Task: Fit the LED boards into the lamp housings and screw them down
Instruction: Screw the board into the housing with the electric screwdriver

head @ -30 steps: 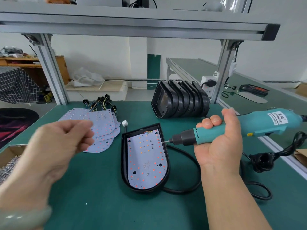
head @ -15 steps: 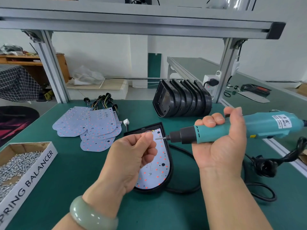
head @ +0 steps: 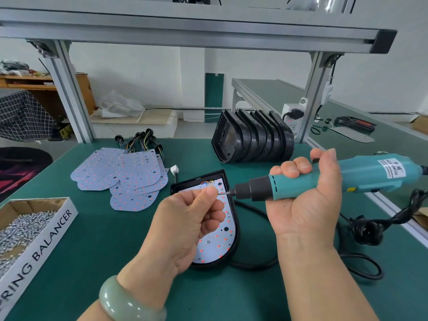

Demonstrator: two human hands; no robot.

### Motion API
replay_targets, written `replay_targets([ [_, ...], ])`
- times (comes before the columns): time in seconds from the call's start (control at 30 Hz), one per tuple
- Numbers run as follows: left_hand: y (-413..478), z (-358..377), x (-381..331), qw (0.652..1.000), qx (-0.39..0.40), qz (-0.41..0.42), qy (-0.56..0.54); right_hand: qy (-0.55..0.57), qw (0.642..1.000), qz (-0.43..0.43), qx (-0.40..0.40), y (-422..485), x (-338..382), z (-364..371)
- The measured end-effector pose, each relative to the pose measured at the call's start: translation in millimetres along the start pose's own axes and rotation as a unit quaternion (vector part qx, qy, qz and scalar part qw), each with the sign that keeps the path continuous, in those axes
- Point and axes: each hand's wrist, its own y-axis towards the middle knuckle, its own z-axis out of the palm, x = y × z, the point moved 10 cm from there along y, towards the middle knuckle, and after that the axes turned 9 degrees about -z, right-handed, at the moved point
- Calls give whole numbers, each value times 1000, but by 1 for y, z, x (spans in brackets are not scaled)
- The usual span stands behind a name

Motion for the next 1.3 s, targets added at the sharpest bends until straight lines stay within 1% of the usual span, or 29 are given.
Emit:
replay_targets([
  [0.2, 1, -5, 2, 999, -26, 10, 23, 0, 1000, 6, 0, -3, -3, 1],
  [0.37, -1, -2, -3, 997, 7, 26, 73, 0, 1000, 6, 0, -4, -3, 1],
  [0.53, 1, -2, -5, 998, 13, 32, 59, -1, 1000, 6, -1, -5, -4, 1],
  [0.63, 1, -4, -9, 999, 12, 32, 30, -4, 1000, 5, -6, -4, -4, -1],
  [0.7, 7, -20, -15, 999, -19, 36, 9, -6, 1000, 2, -10, -2, -4, -2],
  [0.73, 9, -33, -19, 997, -54, 43, 19, -6, 1000, 0, -11, -2, -3, -3],
  [0.77, 12, -50, -24, 990, -112, 56, 69, -7, 1000, -3, -13, -1, -2, -4],
  [0.8, 14, -71, -30, 967, -183, 64, 165, -7, 1000, -6, -13, 0, -1, -4],
  [0.83, 14, -86, -34, 929, -237, 64, 276, -6, 1000, -8, -14, 0, 0, -5],
  [0.87, 14, -92, -33, 891, -256, 46, 372, -5, 1000, -10, -14, 1, 1, -6],
  [0.93, 19, -87, -19, 834, -223, -19, 504, -7, 1000, -12, -14, 2, 1, -7],
  [1.0, 22, -75, -13, 773, -213, -58, 595, -19, 1000, -15, -18, 2, 0, -8],
  [1.03, 25, -70, -13, 752, -210, -65, 622, -28, 999, -17, -20, 2, -1, -8],
  [1.07, 29, -65, -12, 748, -198, -71, 630, -36, 999, -17, -23, 1, -1, -9],
  [1.1, 33, -59, -11, 758, -184, -76, 621, -43, 999, -15, -25, 1, -2, -9],
  [1.13, 37, -55, -9, 778, -167, -79, 600, -50, 998, -13, -26, 1, -3, -9],
  [1.27, 47, -41, 10, 874, -89, -117, 464, -64, 998, -11, -19, 6, -8, -8],
  [1.3, 48, -38, 15, 888, -72, -126, 437, -64, 998, -12, -17, 9, -10, -6],
])
